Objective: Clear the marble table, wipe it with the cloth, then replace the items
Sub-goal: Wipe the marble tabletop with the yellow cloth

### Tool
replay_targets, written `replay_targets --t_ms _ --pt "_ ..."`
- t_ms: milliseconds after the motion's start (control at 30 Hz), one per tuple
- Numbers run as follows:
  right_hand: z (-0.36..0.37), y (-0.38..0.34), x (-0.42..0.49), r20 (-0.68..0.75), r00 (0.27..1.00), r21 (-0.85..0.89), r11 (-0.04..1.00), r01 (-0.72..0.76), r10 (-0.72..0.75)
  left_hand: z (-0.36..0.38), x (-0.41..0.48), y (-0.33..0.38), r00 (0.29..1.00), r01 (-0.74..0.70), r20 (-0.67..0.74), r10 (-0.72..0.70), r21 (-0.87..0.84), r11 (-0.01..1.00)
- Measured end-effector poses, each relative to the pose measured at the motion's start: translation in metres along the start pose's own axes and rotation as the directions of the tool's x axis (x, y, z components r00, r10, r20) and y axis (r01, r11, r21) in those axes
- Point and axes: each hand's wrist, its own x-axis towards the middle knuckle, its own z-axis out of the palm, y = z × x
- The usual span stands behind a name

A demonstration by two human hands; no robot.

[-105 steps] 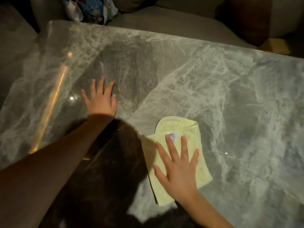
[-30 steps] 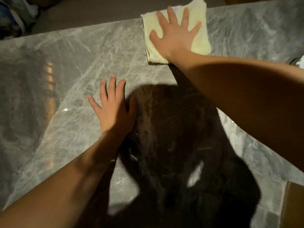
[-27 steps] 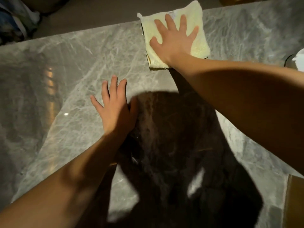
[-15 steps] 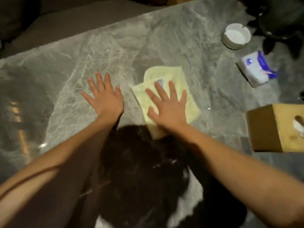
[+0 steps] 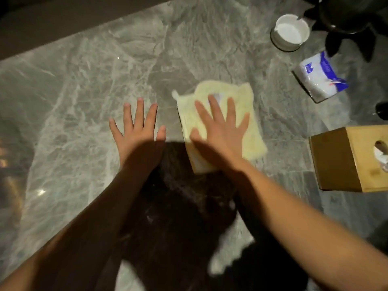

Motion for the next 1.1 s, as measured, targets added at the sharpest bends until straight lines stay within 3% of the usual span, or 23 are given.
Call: replay_targets --t_ms 300,567,833,1100 --pt "-0.034 -0.002 0.216 -0.072 0.996 0.032 0.998 0.054 -0.052 -0.009 0.000 0.002 0.999 0.030 0.028 -0.029 -0.054 0.998" --pt "-0.056 -0.001 0.325 -0.064 0.995 0.004 0.997 0.073 -0.072 -0.009 0.001 0.002 0.997 0.006 -0.073 -0.010 -0.066 0.998" --pt "-0.055 0.010 0.301 -0.035 0.983 -0.067 0.981 0.180 -0.182 -0.010 0.003 -0.001 0.999 0.043 -0.005 -0.043 -0.097 0.994" --pt "-0.039 0.033 0.167 0.027 0.974 -0.053 0.972 0.227 -0.226 -0.006 0.003 0.002 0.996 0.068 0.051 -0.068 -0.007 0.998"
